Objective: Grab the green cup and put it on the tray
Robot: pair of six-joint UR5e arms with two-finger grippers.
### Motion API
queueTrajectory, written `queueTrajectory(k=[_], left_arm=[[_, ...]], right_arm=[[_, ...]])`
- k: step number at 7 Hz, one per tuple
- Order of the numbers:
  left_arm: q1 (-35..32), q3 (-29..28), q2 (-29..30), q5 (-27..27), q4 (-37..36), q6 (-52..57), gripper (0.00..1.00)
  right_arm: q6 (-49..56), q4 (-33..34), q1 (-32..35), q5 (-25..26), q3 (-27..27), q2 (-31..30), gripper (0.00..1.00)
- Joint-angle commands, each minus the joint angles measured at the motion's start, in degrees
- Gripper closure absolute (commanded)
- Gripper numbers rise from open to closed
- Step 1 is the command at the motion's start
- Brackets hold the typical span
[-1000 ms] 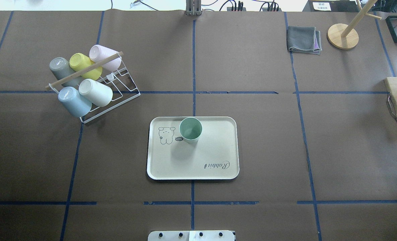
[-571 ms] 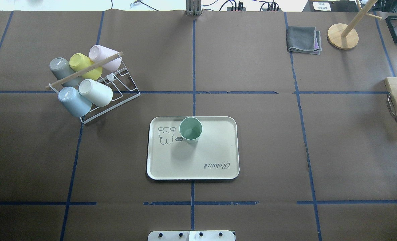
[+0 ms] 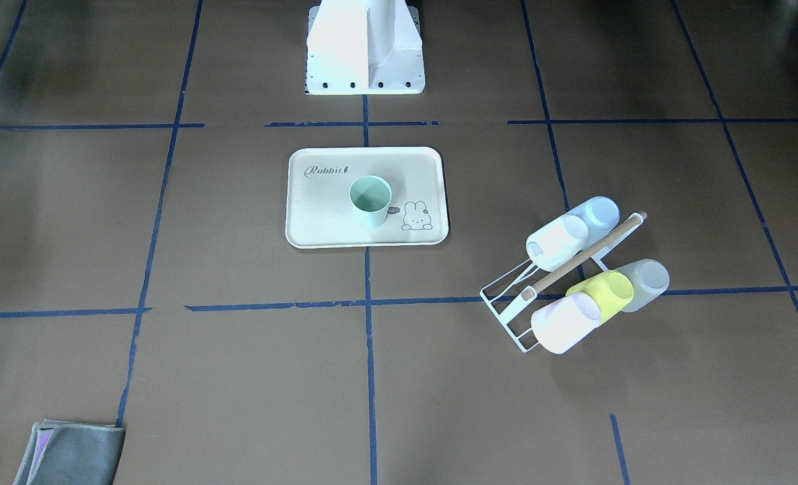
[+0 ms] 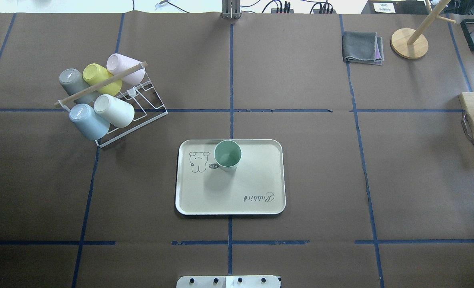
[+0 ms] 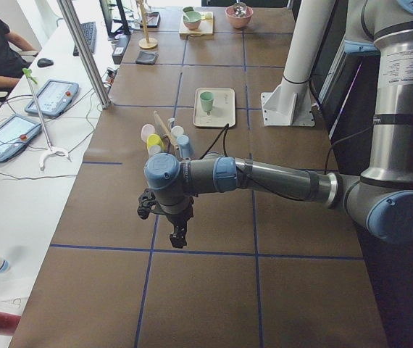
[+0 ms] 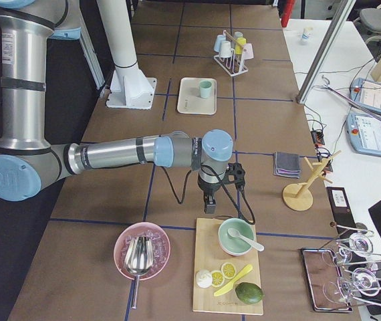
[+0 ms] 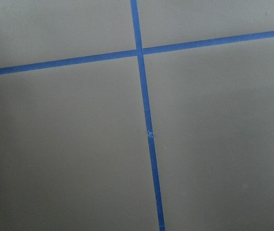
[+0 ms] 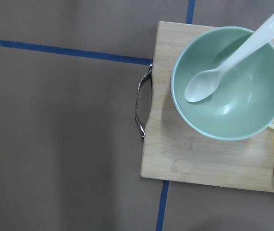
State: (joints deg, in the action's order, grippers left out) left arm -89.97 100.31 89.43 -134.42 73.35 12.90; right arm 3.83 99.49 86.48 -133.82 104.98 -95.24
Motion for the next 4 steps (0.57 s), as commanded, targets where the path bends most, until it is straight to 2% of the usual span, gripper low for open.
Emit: queueTrajectory(k=[1, 4], left_arm=[[0.1, 0.2, -0.4, -0.1, 0.3, 0.4, 0.0], [0.2, -1.2, 0.4, -0.1, 0.3, -0.2, 0.0]], right_arm=[[-0.6, -0.1, -0.1, 0.0, -0.1, 0.5, 0.0], [-0.6, -0.1, -0.1, 0.3, -0.2, 1.0, 0.0]])
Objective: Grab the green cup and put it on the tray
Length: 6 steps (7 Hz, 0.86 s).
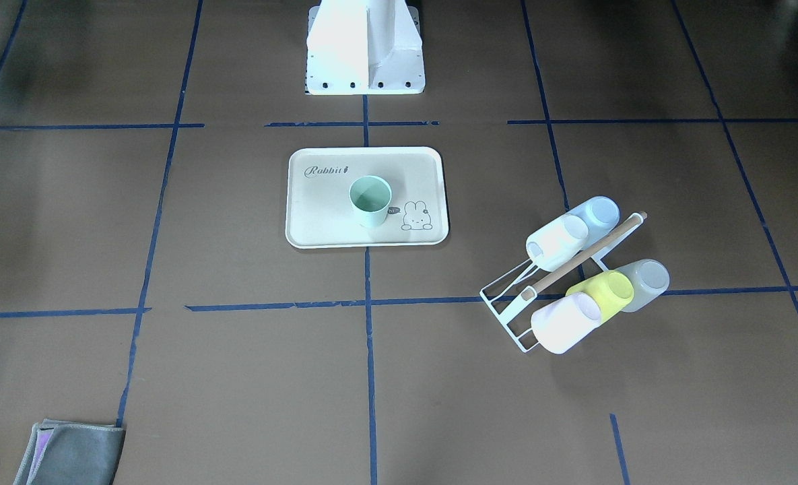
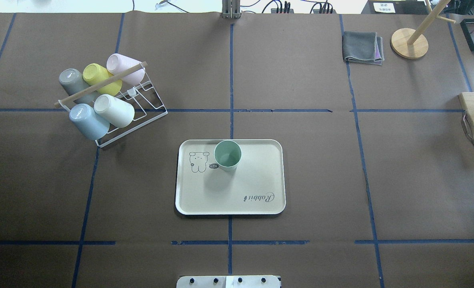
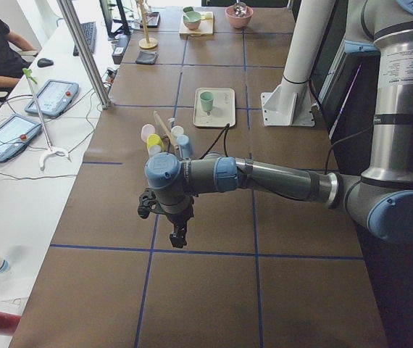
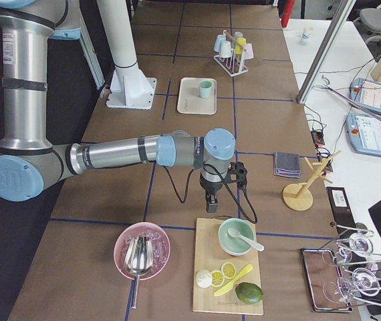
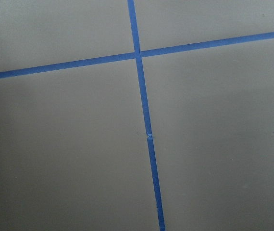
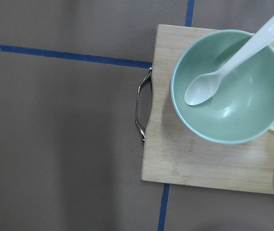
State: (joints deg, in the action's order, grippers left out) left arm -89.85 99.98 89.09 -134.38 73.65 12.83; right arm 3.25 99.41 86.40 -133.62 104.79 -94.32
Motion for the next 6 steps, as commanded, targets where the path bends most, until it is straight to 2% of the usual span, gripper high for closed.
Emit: queueTrajectory(k=[1, 3, 6], left_arm=[[0.0, -0.7, 0.9, -0.2, -0.1, -0.1, 0.0], [0.0, -0.7, 0.8, -2.1, 0.0, 0.0, 0.0], [-0.1, -0.7, -0.1, -2.3, 1.1, -0.1, 0.0]], right_arm=[[0.1, 0.1, 0.0, 0.1, -0.2, -0.1, 0.0], [0.4, 0.1, 0.0, 0.1, -0.1, -0.5, 0.0], [0.4, 0.3, 0.1, 0.0, 0.3, -0.5, 0.0]])
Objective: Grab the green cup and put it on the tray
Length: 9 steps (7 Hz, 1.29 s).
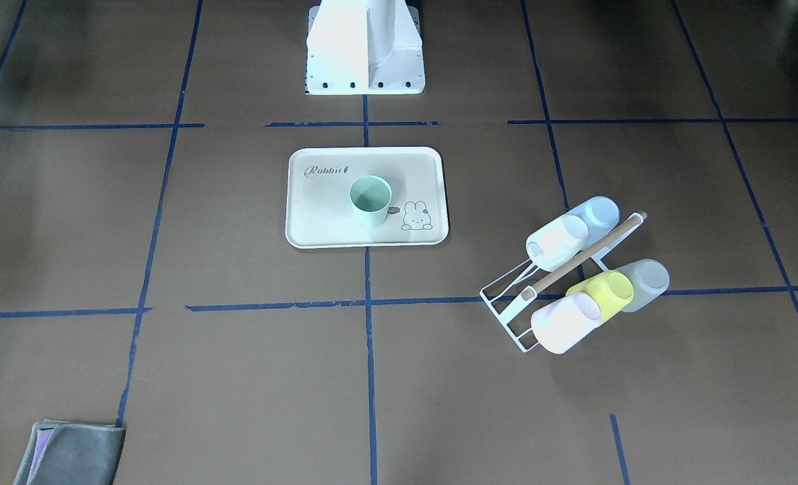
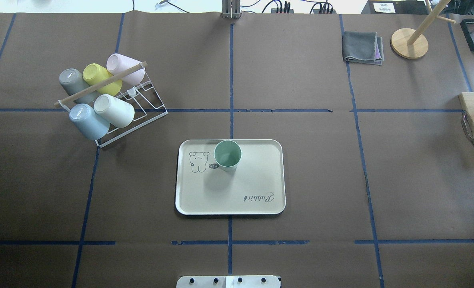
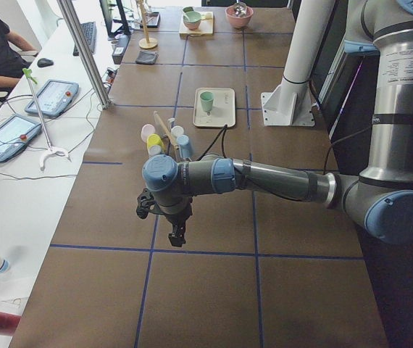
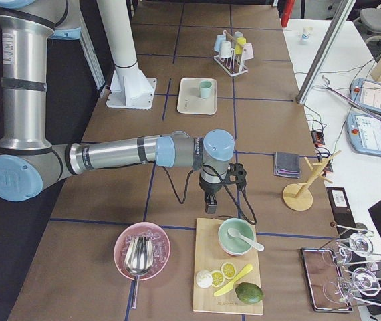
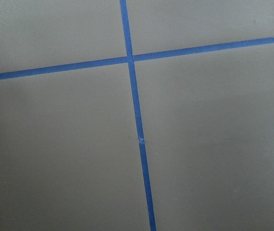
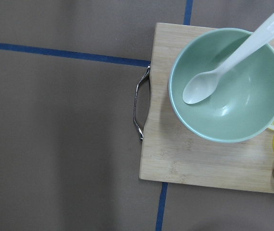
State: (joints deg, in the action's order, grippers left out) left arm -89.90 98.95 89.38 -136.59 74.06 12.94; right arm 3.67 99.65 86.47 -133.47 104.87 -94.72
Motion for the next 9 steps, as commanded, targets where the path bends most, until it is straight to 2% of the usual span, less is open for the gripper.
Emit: queueTrajectory(k=[1, 4, 5, 7, 9], left_arm=[[-0.1, 0.5, -0.3, -0.1, 0.7, -0.1, 0.0], [0.0, -1.1, -0.4, 0.2, 2.5, -0.5, 0.0], [0.0, -1.7, -0.3, 0.2, 2.8, -5.9, 0.0], [0.0, -1.8, -0.4, 0.8, 3.2, -7.4, 0.0], [0.0, -1.7, -0.3, 3.7, 3.3, -7.3, 0.0]], right_arm=[[-0.1, 0.1, -0.1, -0.1, 0.0, -0.1, 0.0], [-0.5, 0.2, -0.2, -0.1, -0.1, 0.1, 0.0], [-0.5, 0.2, -0.2, -0.2, 0.0, 0.1, 0.0], [-0.5, 0.1, -0.2, -0.3, 0.0, -0.1, 0.0], [-0.4, 0.0, -0.2, 0.0, -0.2, -0.2, 0.0]])
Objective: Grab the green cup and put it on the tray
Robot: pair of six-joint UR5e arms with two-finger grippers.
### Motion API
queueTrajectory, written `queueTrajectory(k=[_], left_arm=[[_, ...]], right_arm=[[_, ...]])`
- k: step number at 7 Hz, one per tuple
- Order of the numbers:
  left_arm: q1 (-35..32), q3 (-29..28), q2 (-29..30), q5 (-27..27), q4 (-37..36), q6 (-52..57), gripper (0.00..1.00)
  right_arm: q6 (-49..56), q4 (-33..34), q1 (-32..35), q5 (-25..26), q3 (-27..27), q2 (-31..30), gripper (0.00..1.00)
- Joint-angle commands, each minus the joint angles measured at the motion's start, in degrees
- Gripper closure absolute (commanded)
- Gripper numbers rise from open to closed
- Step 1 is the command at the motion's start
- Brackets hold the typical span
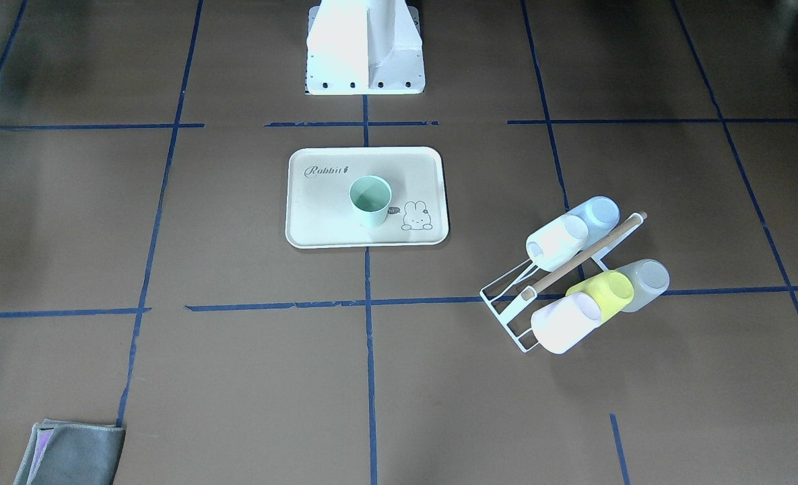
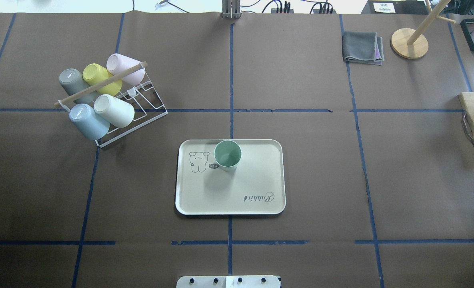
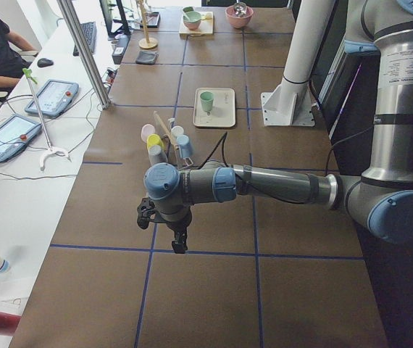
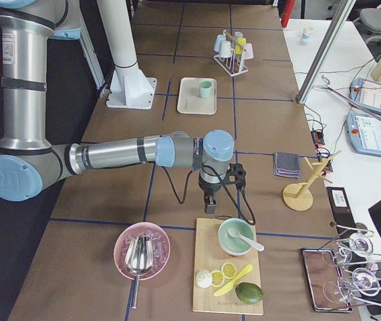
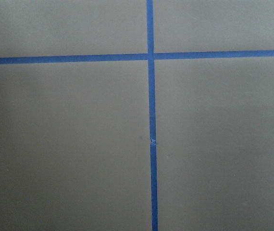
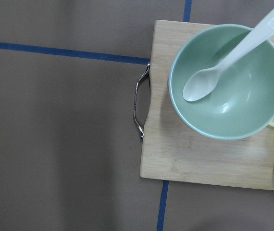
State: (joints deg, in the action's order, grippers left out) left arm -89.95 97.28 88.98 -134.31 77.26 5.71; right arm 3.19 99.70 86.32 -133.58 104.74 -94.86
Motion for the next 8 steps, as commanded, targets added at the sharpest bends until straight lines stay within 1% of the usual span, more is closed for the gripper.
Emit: queueTrajectory(k=[1, 8], left_arm=[[0.0, -0.2, 0.0, 1.8, 0.1, -0.2, 0.0], [0.0, 1.0, 0.8, 1.1, -0.2, -0.3, 0.0]], right_arm=[[0.1, 0.0, 0.0, 0.1, -0.1, -0.2, 0.0], [0.0, -0.1, -0.5, 0.0, -0.4, -0.2, 0.0]])
